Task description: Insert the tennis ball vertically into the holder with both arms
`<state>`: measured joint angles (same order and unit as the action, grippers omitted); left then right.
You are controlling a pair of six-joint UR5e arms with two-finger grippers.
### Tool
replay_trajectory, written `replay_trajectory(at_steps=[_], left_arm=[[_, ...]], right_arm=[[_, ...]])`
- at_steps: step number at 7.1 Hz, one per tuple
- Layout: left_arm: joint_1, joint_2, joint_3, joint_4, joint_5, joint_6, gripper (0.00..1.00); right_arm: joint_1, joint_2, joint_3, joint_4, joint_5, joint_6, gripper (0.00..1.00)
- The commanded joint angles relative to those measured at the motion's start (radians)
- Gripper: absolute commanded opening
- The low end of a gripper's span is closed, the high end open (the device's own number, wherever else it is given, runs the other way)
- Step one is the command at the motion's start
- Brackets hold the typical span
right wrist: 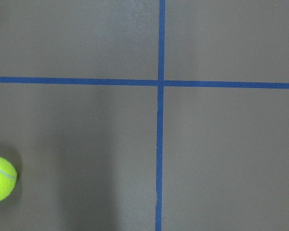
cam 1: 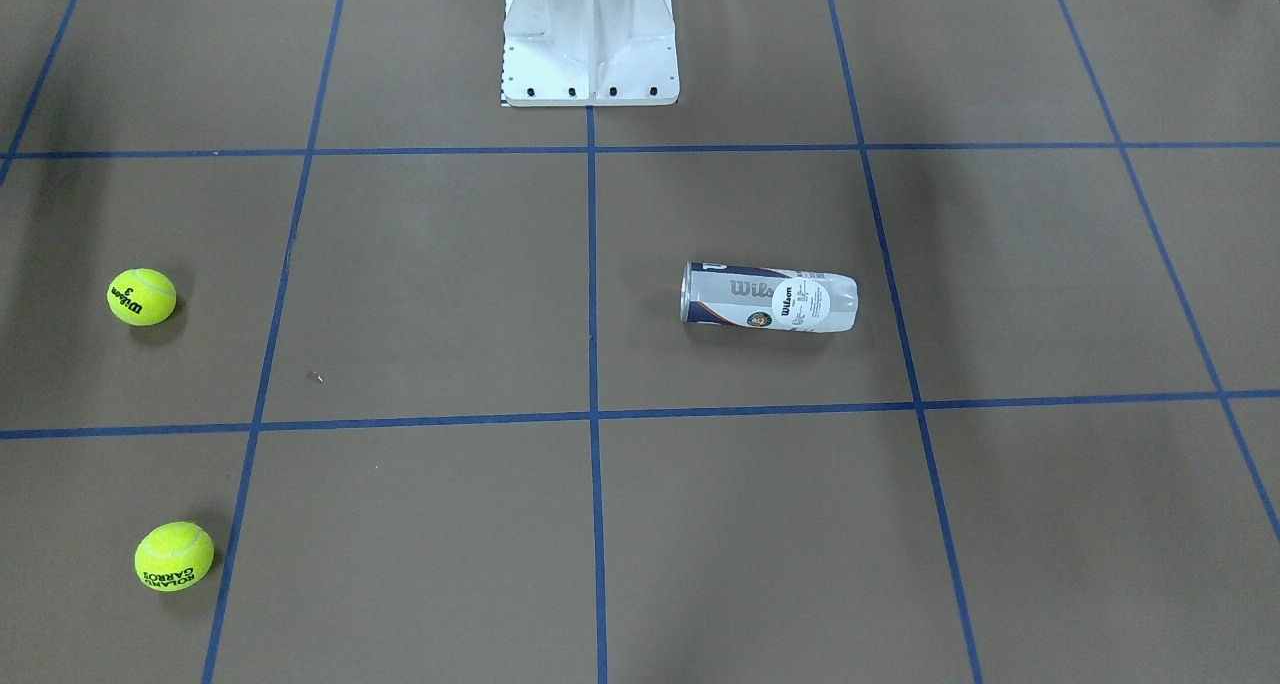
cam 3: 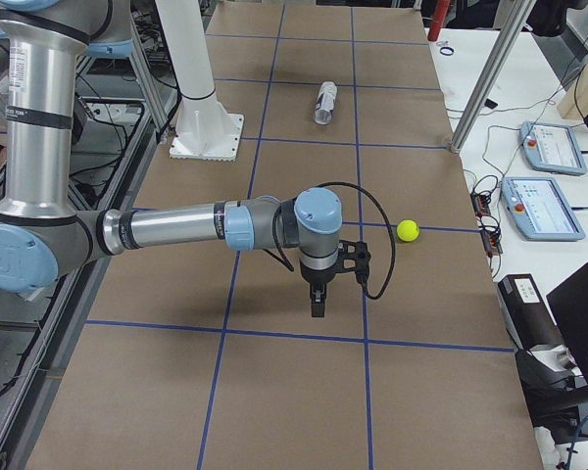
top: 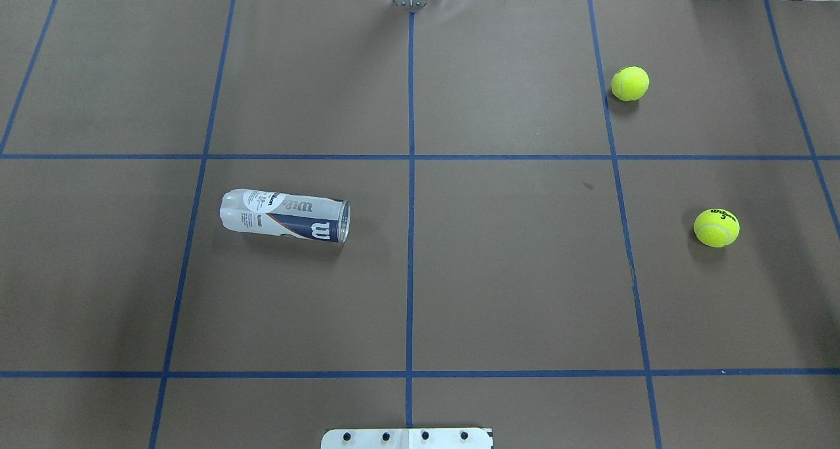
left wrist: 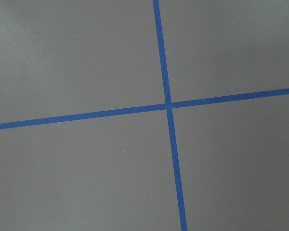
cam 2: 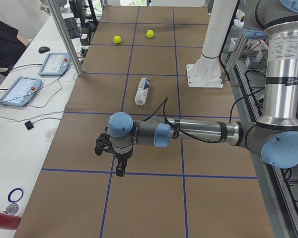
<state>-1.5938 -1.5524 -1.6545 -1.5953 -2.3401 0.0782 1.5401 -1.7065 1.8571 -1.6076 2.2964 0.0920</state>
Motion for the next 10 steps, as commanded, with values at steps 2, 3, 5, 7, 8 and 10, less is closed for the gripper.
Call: replay_trajectory(at_steps=[2, 3, 5, 7, 8, 10], left_arm=[[0.0, 0.006, -0.001, 0.0, 0.002, 0.002, 1.0], [0.0, 0.005, -0.005, 0.0, -0.005, 0.002, 1.0], [0.0, -0.024, -0.034, -0.018, -0.007, 0.005, 1.0], [0.0, -0.051, -0.058, -0.158, -0.113, 0.006, 1.0], [0.003, -0.051, -0.05, -0.283, -0.181, 0.002, 1.0], [0.096, -0.112, -0.063, -0.291, -0.193, -0.075, 1.0]], right_arm=[[0.0, 0.002, 0.002, 0.002, -0.002, 0.0, 1.0], [0.0, 0.004, 0.005, 0.002, -0.002, 0.002, 1.0], [0.0, 0.005, 0.011, 0.002, -0.002, 0.002, 1.0], [0.0, 0.004, 0.011, 0.002, 0.011, 0.003, 1.0], [0.002, 0.004, 0.011, 0.002, 0.023, 0.002, 1.0], [0.0, 0.004, 0.011, 0.0, 0.031, 0.002, 1.0]])
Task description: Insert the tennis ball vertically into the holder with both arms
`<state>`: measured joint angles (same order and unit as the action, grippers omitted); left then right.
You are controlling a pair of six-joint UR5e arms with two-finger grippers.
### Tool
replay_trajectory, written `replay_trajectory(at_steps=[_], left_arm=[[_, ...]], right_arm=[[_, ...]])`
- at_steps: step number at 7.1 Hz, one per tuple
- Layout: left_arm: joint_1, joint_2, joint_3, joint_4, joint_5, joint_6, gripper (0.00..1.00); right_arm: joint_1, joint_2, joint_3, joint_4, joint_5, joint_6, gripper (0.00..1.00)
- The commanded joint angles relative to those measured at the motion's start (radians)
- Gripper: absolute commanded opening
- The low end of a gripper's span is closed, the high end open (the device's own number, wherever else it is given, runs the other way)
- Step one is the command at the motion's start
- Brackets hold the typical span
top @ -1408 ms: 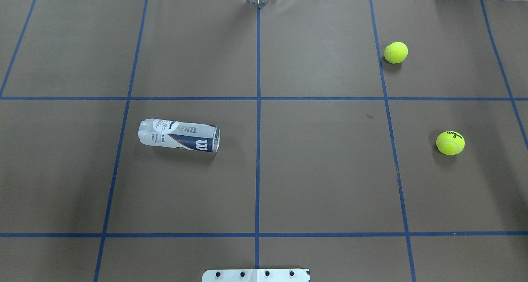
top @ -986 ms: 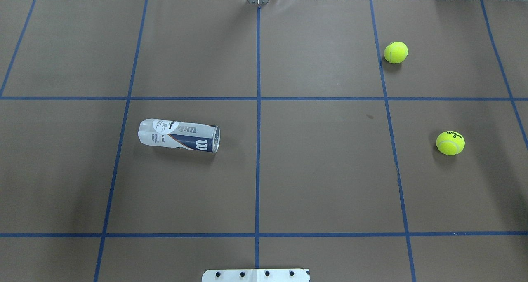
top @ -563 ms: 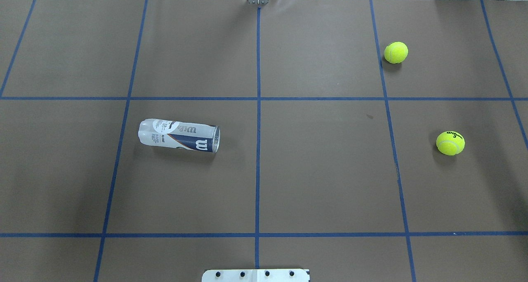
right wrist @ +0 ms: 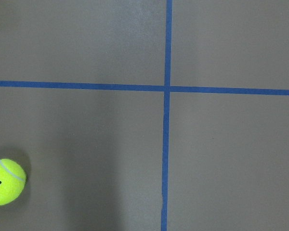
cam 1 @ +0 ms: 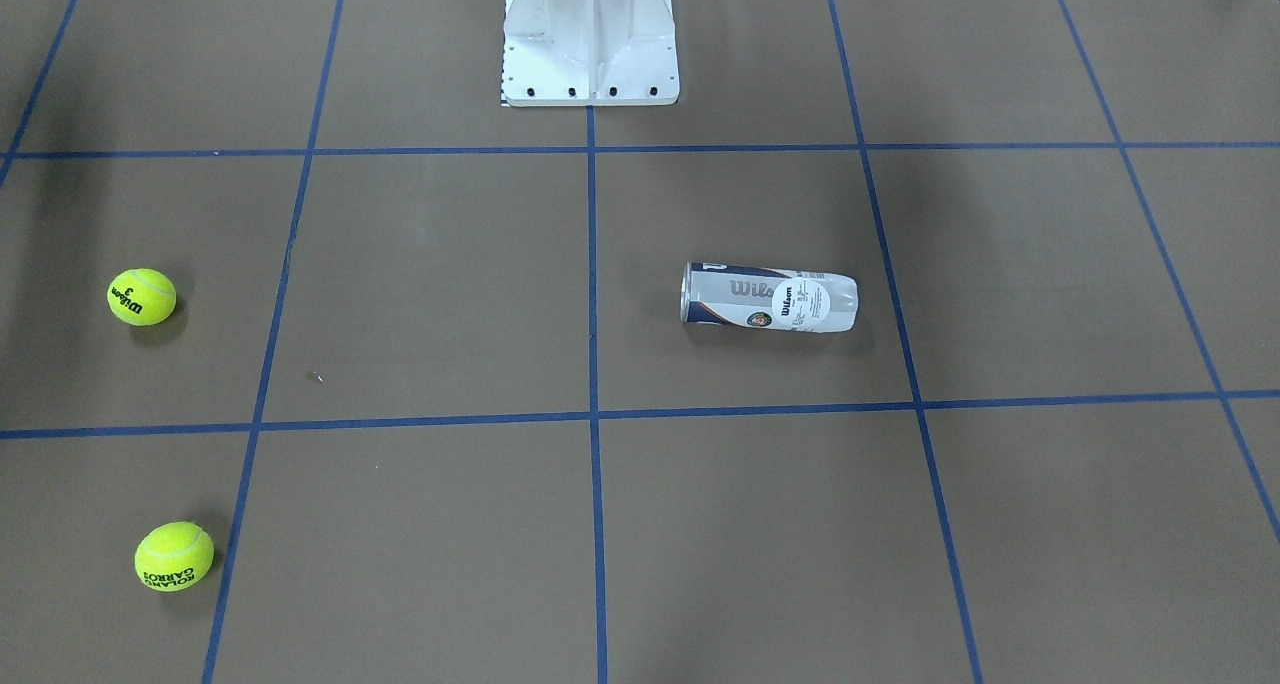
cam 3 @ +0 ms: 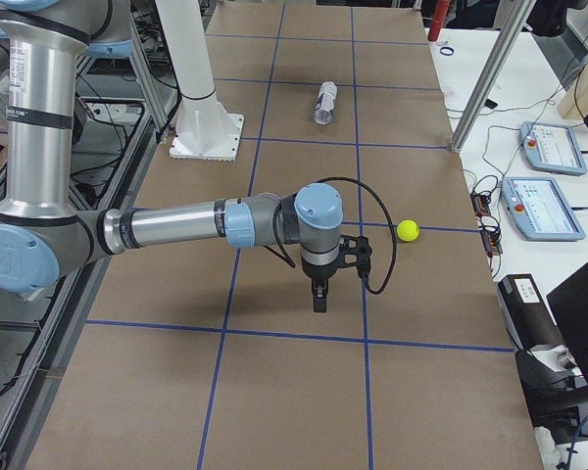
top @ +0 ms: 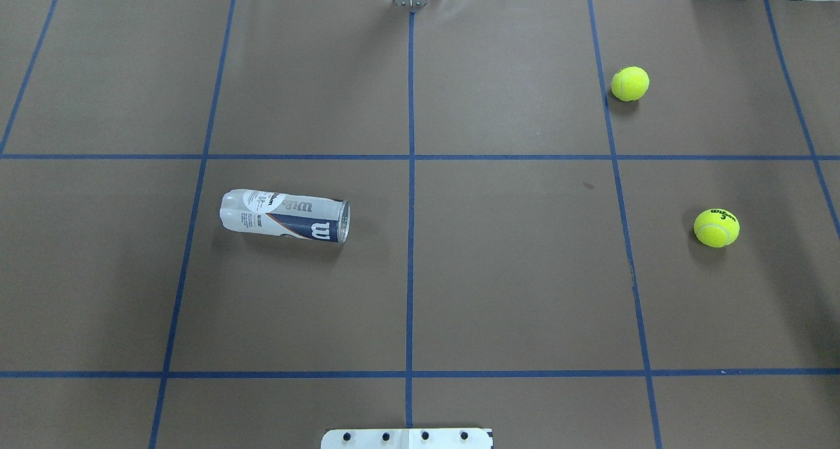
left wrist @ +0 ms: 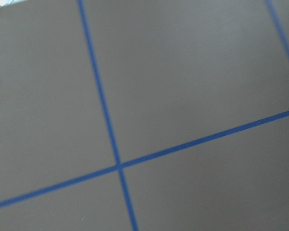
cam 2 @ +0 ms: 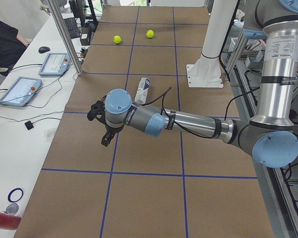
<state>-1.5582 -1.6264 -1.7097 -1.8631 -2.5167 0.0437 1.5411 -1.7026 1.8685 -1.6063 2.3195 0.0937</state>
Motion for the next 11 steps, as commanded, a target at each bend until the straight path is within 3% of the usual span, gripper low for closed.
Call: replay_trajectory(at_steps=[1, 5, 7, 11], left_arm=[[0.135, -0.102, 0.004, -0.024, 0.013, -0.039, 1.0], [0.424, -0.393, -0.005, 0.056, 0.251, -0.093, 1.0], [0.597, -0.469, -0.007, 0.071, 0.33, -0.034, 1.0], [0.729, -0.541, -0.005, 0.114, 0.375, 0.111, 1.0]], right_arm=[[0.001, 0.0, -0.003, -0.001, 0.02, 0.0, 1.0], [0.001, -0.005, -0.002, -0.001, 0.038, 0.012, 1.0], [0.001, -0.003, -0.005, -0.001, 0.038, 0.012, 1.0], [0.001, -0.003, 0.0, -0.001, 0.038, 0.011, 1.0]])
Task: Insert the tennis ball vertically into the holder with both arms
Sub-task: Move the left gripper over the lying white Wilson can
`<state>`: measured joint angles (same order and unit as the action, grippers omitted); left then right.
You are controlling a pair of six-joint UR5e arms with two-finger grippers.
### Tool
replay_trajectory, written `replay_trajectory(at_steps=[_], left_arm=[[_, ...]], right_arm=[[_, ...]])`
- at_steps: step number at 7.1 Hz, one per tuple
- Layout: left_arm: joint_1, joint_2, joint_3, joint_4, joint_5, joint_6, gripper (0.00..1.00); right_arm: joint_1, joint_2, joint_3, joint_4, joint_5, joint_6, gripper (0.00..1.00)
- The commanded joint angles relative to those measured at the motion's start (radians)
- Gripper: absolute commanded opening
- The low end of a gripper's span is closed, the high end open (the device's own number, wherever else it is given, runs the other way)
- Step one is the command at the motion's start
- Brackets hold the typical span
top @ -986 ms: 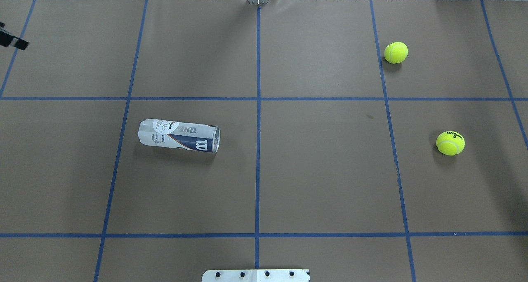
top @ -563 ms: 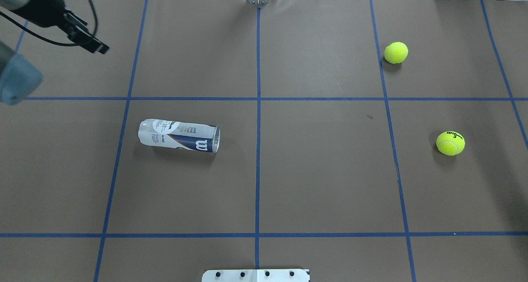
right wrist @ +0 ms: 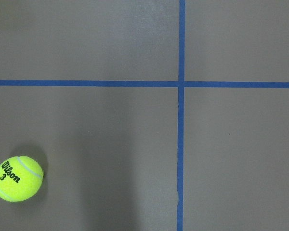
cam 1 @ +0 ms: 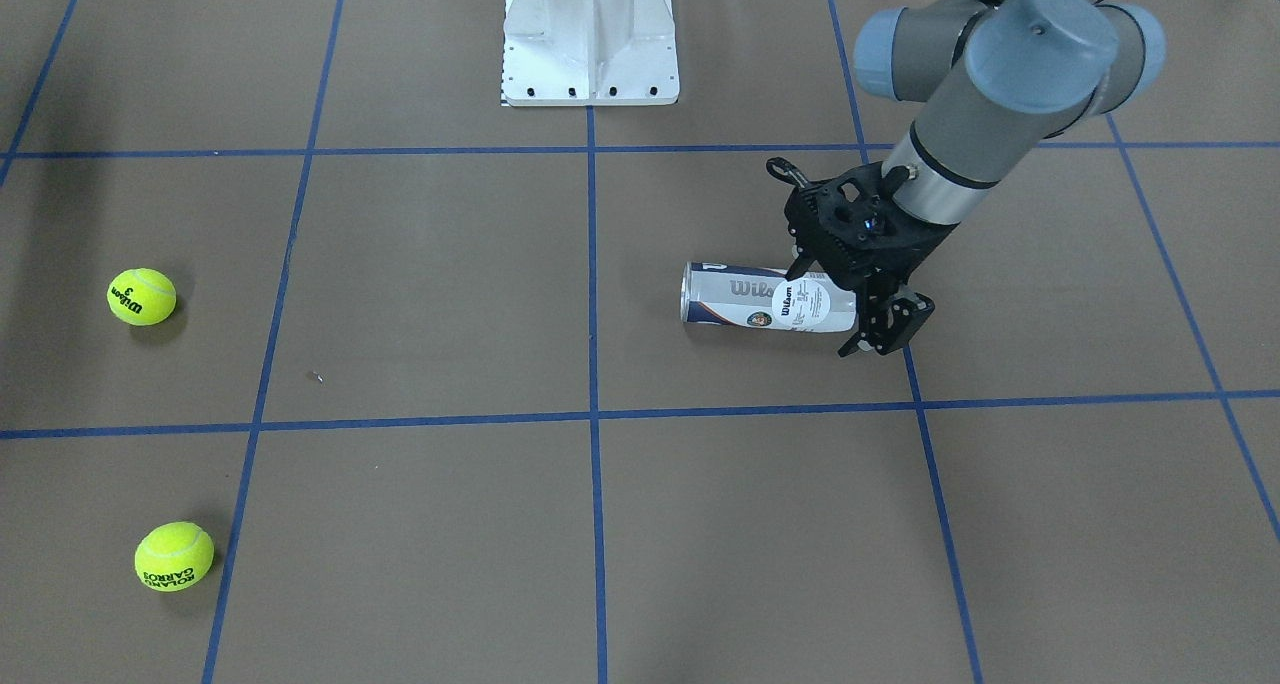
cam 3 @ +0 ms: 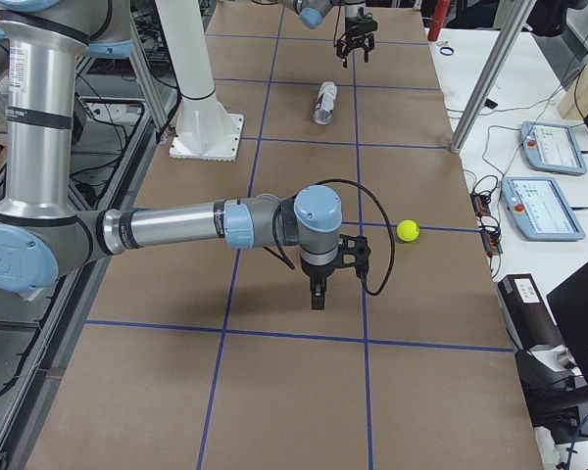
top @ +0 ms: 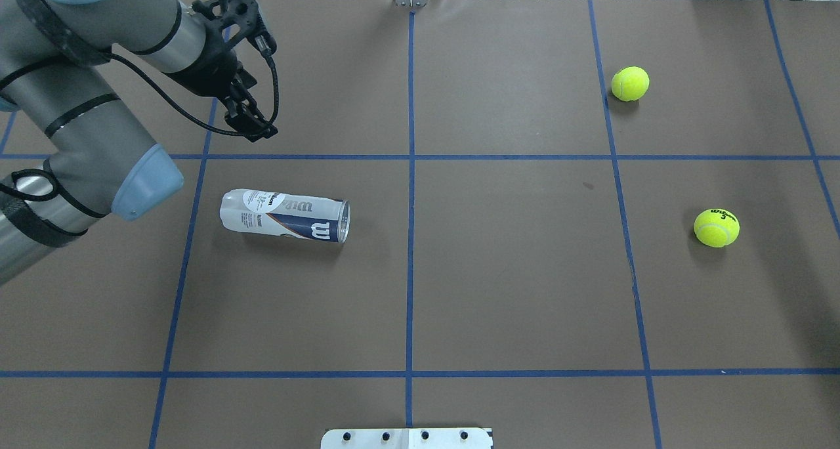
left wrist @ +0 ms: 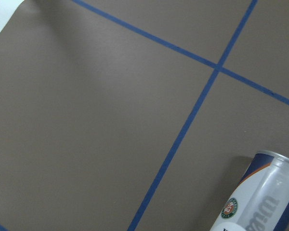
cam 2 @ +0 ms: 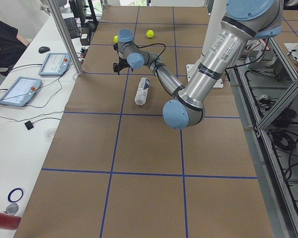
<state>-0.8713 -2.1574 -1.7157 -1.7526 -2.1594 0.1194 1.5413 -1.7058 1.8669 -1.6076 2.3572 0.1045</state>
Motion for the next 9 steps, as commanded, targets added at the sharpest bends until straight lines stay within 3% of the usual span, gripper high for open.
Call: replay_trajectory(at_steps=[1, 2, 4, 9], left_arm=[[0.087, -0.022, 0.002, 0.005, 0.07, 0.078, 1.0], [0.144, -0.056, 0.001, 0.027, 0.119, 0.079, 1.0], [0.175, -0.104, -0.001, 0.161, 0.125, 0.124, 1.0], [0.227, -0.121, 0.01, 0.174, 0.13, 0.18, 1.0]], right_arm=[[0.0, 0.0, 0.0, 0.0, 0.001, 0.0, 1.0], [0.0, 0.002, 0.001, 0.0, 0.001, 0.0, 1.0], [-0.001, 0.003, 0.001, 0.002, -0.001, 0.0, 1.0], [-0.001, 0.003, -0.002, 0.002, -0.003, -0.002, 1.0]])
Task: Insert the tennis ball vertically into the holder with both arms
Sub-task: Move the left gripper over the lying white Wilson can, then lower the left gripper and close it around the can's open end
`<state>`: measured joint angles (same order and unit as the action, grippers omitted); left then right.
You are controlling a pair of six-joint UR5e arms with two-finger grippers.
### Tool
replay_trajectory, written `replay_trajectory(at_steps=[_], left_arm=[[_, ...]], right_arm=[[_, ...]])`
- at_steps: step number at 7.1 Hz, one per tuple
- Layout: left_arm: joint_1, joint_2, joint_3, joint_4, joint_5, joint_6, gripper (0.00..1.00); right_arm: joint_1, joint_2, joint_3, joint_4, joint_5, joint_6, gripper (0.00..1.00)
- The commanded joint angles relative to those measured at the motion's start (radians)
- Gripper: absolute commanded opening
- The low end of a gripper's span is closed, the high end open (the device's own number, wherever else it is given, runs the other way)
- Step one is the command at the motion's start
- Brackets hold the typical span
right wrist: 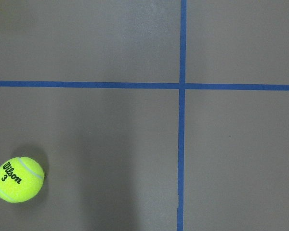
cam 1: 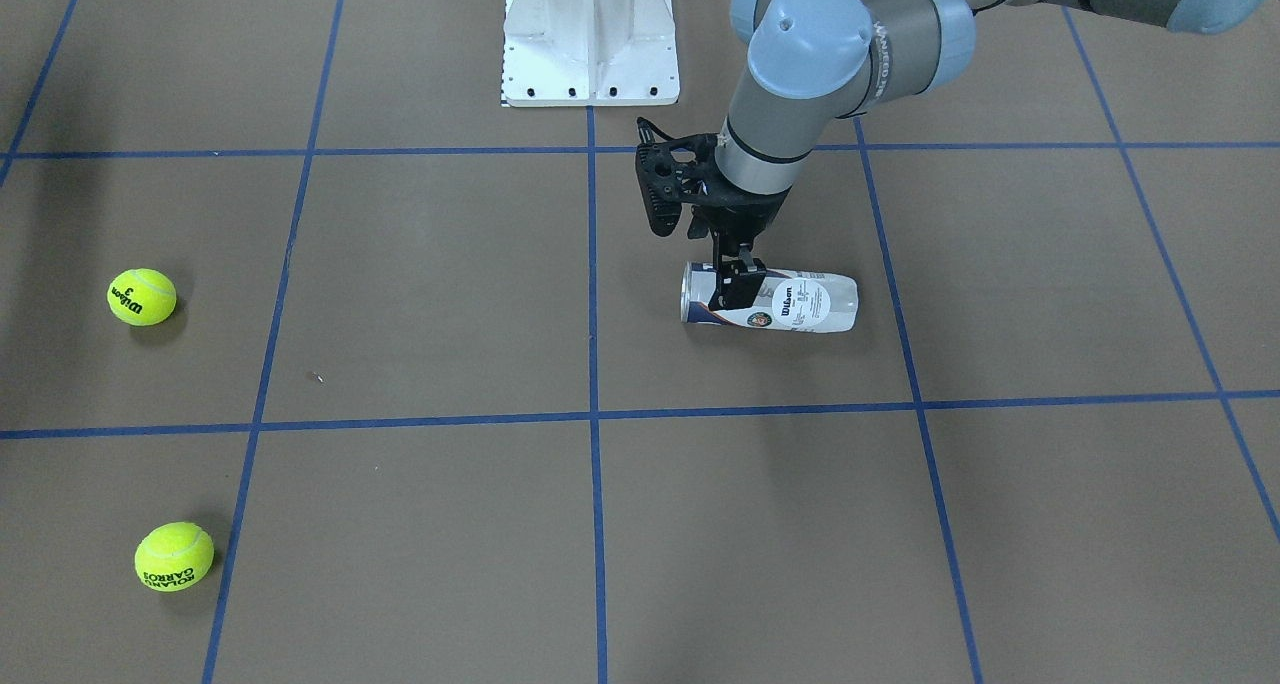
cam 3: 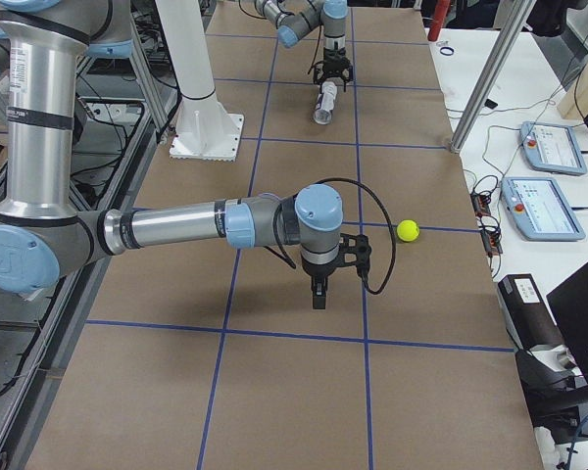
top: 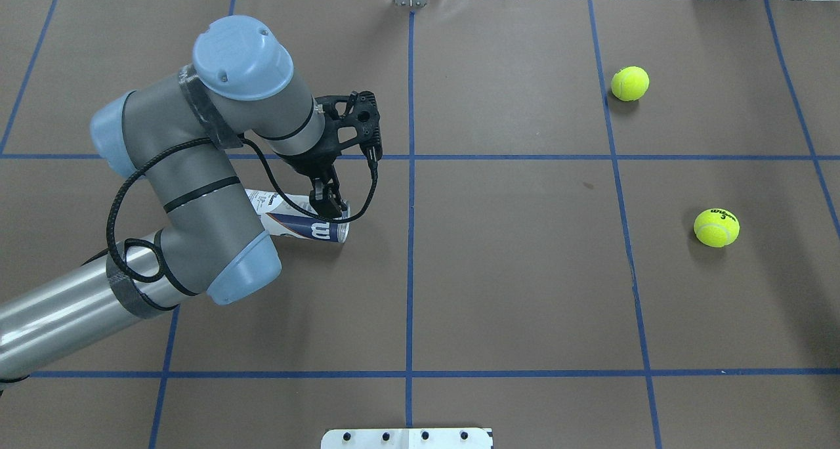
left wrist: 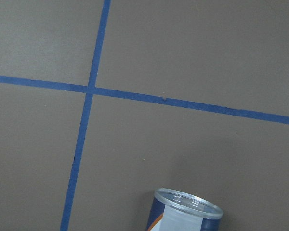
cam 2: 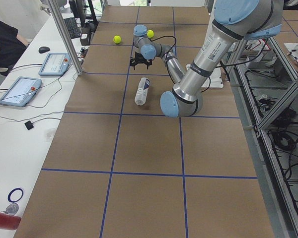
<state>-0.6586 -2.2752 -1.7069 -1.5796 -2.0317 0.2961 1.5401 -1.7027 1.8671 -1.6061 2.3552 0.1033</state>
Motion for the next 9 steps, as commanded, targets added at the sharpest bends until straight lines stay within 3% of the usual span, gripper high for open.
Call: replay_trajectory(at_steps=[1, 3, 5, 9], left_arm=[[0.02, -0.003, -0.002, 0.003, 0.007, 0.006, 1.0], [0.055, 0.003, -0.003, 0.001, 0.085, 0.011, 1.0], [0.086, 0.005, -0.005, 0.012, 0.149, 0.131, 1.0], [0.112, 0.003, 0.006, 0.061, 0.151, 0.141, 1.0]], right_arm=[[0.0, 0.0, -0.002, 0.0, -0.001, -0.001, 1.0], [0.0, -0.001, -0.006, -0.002, -0.001, 0.001, 1.0], [0.0, -0.002, -0.009, -0.002, 0.001, 0.001, 1.0], [0.0, -0.003, -0.014, -0.002, 0.001, 0.003, 1.0]])
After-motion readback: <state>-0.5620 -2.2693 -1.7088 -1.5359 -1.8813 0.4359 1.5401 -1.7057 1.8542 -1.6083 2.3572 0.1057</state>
